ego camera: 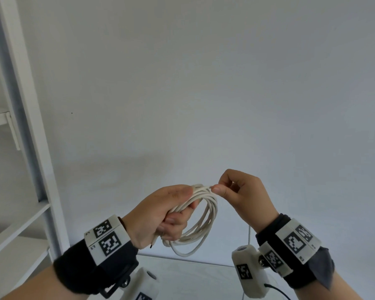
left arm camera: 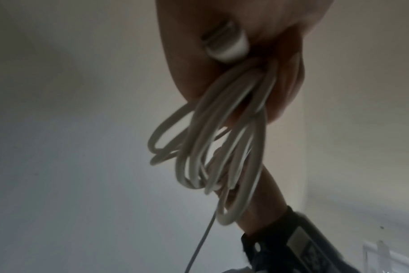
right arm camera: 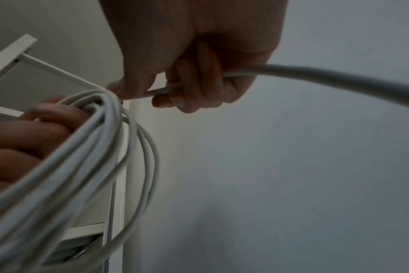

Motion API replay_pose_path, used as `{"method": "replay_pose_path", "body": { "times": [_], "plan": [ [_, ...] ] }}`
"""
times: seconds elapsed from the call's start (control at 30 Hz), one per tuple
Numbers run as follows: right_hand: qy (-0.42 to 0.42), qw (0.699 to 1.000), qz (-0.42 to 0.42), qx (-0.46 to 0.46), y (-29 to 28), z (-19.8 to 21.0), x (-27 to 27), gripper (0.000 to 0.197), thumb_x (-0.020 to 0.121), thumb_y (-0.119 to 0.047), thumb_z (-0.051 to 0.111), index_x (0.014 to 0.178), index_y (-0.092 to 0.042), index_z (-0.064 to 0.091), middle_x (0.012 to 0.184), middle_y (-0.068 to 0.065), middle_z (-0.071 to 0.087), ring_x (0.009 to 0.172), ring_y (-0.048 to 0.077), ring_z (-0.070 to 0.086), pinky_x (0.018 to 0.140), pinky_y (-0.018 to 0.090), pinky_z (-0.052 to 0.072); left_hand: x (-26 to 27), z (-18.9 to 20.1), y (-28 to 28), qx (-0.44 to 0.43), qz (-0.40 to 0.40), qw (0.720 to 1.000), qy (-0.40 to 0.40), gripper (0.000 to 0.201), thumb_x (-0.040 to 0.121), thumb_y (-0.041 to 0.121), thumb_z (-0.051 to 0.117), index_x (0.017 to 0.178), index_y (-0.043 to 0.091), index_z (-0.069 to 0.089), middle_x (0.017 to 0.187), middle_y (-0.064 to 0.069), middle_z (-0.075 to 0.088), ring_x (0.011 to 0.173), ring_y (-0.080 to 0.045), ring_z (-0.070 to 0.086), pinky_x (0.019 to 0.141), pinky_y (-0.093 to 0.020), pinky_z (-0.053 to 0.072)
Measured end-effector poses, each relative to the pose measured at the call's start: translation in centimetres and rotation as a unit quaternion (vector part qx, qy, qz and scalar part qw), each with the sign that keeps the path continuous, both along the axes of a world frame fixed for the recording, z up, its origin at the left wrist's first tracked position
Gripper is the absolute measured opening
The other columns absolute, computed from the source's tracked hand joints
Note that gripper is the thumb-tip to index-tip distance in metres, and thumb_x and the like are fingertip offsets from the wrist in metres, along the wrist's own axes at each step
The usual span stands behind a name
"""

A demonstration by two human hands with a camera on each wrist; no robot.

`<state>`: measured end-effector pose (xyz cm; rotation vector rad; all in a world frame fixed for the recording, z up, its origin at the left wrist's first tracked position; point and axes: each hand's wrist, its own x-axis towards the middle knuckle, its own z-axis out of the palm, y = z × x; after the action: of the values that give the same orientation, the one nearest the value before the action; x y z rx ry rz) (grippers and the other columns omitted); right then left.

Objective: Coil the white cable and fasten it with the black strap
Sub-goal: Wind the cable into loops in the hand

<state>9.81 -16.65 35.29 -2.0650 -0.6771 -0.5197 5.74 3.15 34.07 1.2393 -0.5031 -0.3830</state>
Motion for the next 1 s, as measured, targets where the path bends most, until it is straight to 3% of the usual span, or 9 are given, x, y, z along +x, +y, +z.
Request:
{"method": "replay_pose_path", "body": {
  "times": [0.17, 0.27, 0.43, 0.53, 0.73, 0.87, 1.0],
  "plan": [
    [0.017, 0.999, -0.025, 0.038, -0.2, -0.9, 0.4, 0.045, 0.071, -0.053, 0.067, 0.058, -0.013, 0.049, 0.053, -0.005, 0.043, 0.044, 0.007, 0.031, 0.045, 0.011, 0.028, 0.5, 0.3, 0.4, -0.087, -0.035, 0.995, 0.033, 0.035, 0.074, 0.047, 0.068, 0.073, 0.014, 0.057, 0.037, 0.012, 0.033, 0.027, -0.001, 0.023, 0.035, -0.012, 0.027],
    [0.019, 0.998, -0.043, 0.051, -0.4, -1.8, 0.8, 0.048, 0.068, -0.057, 0.054, 0.064, -0.009, 0.05, 0.054, -0.004, 0.043, 0.049, 0.008, 0.033, 0.046, 0.013, 0.03, 0.9, 0.5, 0.8, -0.132, -0.05, 0.988, 0.057, 0.035, 0.072, 0.047, 0.071, 0.072, 0.014, 0.058, 0.037, 0.013, 0.034, 0.026, 0.0, 0.026, 0.034, -0.014, 0.028],
    [0.054, 0.995, -0.046, 0.073, -0.4, -2.7, 0.7, 0.018, 0.086, -0.028, 0.059, 0.072, -0.021, 0.05, 0.052, -0.01, 0.048, 0.045, 0.005, 0.039, 0.046, 0.013, 0.034, 1.3, 1.1, 1.2, -0.199, -0.053, 0.976, 0.074, 0.032, 0.072, 0.042, 0.072, 0.072, 0.013, 0.059, 0.037, 0.011, 0.038, 0.03, -0.006, 0.017, 0.031, -0.016, 0.028],
    [0.081, 0.992, -0.037, 0.088, -0.2, -3.2, 0.5, 0.01, 0.087, -0.022, 0.057, 0.082, -0.022, 0.048, 0.056, -0.006, 0.048, 0.043, 0.003, 0.041, 0.044, 0.011, 0.033, 1.4, 1.4, 1.3, -0.222, -0.032, 0.972, 0.067, 0.032, 0.077, 0.043, 0.067, 0.073, 0.013, 0.057, 0.037, 0.011, 0.038, 0.031, -0.006, 0.016, 0.031, -0.016, 0.029],
    [0.092, 0.992, -0.029, 0.083, 0.4, -4.0, -0.4, 0.018, 0.089, -0.008, 0.052, 0.08, -0.023, 0.047, 0.069, -0.002, 0.051, 0.049, 0.002, 0.048, 0.041, 0.021, 0.045, 1.9, 2.2, 1.6, -0.254, 0.043, 0.964, 0.06, 0.034, 0.088, 0.041, 0.042, 0.071, 0.014, 0.054, 0.037, 0.009, 0.034, 0.033, -0.006, 0.012, 0.031, -0.016, 0.025],
    [0.087, 0.995, -0.014, 0.039, 1.0, -5.3, -1.1, 0.029, 0.089, -0.01, 0.051, 0.087, -0.038, 0.049, 0.07, -0.003, 0.053, 0.056, 0.006, 0.052, 0.042, 0.02, 0.047, 2.4, 2.7, 2.1, -0.26, 0.082, 0.961, 0.046, 0.035, 0.09, 0.042, 0.037, 0.073, 0.015, 0.051, 0.037, 0.009, 0.032, 0.032, -0.005, 0.012, 0.031, -0.015, 0.025],
    [0.091, 0.993, 0.006, -0.074, 1.6, -6.7, -1.8, 0.052, 0.092, -0.013, 0.046, 0.113, -0.059, 0.039, 0.073, -0.008, 0.055, 0.062, 0.005, 0.053, 0.052, 0.022, 0.051, 3.3, 3.0, 2.6, -0.292, 0.11, 0.949, 0.038, 0.034, 0.091, 0.043, 0.036, 0.074, 0.016, 0.048, 0.038, 0.009, 0.032, 0.025, -0.001, 0.028, 0.031, -0.015, 0.027]
  ]
}}
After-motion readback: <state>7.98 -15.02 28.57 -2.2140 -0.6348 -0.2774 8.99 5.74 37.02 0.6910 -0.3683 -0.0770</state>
